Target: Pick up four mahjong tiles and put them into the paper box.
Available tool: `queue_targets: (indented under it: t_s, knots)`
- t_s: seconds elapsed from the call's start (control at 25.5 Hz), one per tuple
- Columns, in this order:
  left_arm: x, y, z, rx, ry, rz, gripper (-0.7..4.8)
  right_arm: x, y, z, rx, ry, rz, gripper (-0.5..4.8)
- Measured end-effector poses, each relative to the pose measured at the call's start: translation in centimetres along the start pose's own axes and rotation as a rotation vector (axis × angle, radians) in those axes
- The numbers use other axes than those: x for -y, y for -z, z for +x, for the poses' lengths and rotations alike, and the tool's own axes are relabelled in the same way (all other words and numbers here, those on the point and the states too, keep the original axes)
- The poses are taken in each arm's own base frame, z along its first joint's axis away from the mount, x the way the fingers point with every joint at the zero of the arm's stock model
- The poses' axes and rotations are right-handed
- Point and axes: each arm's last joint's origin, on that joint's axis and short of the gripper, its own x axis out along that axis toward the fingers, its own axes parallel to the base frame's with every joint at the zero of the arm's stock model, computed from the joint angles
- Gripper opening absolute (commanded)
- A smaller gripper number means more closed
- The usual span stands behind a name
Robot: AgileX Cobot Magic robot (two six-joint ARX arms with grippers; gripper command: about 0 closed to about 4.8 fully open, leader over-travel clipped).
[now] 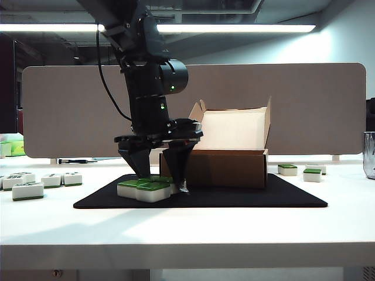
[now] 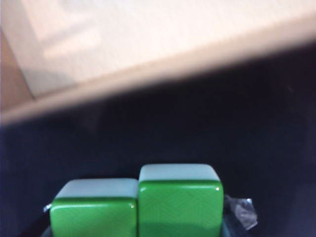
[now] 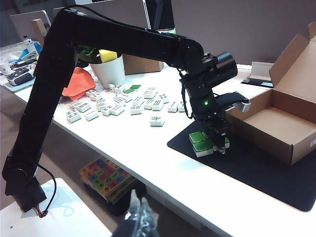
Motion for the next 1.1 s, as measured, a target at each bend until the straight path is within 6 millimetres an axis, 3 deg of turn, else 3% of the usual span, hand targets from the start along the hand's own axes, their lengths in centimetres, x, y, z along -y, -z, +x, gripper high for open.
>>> queue_targets:
  t_s: [0.27, 0.47, 0.74, 1.02, 1.1]
  knots:
    - [1.0, -0.3, -5.5, 0.154, -0.001, 0.023, 2.63, 0.0, 0.0, 0.0, 0.0, 0.0, 0.0, -0.01]
    - [1.1, -2.2, -6.6, 0.377, -0.015, 0.034, 2.63, 0.0, 0.0, 0.0, 0.0, 0.0, 0.0, -0.01]
    - [0.7, -4.3, -5.3, 0.552, -0.094, 0.021, 2.63, 0.0, 0.0, 0.0, 0.0, 0.0, 0.0, -0.01]
    - [0.6, -4.8, -1.4, 0.518, -0.092, 0.022, 2.63, 0.0, 0.0, 0.0, 0.0, 0.0, 0.0, -0.01]
    - [0.6, -4.5, -1.1, 0.477, -0.072, 0.026, 2.63, 0.0, 0.0, 0.0, 0.0, 0.0, 0.0, -0.01]
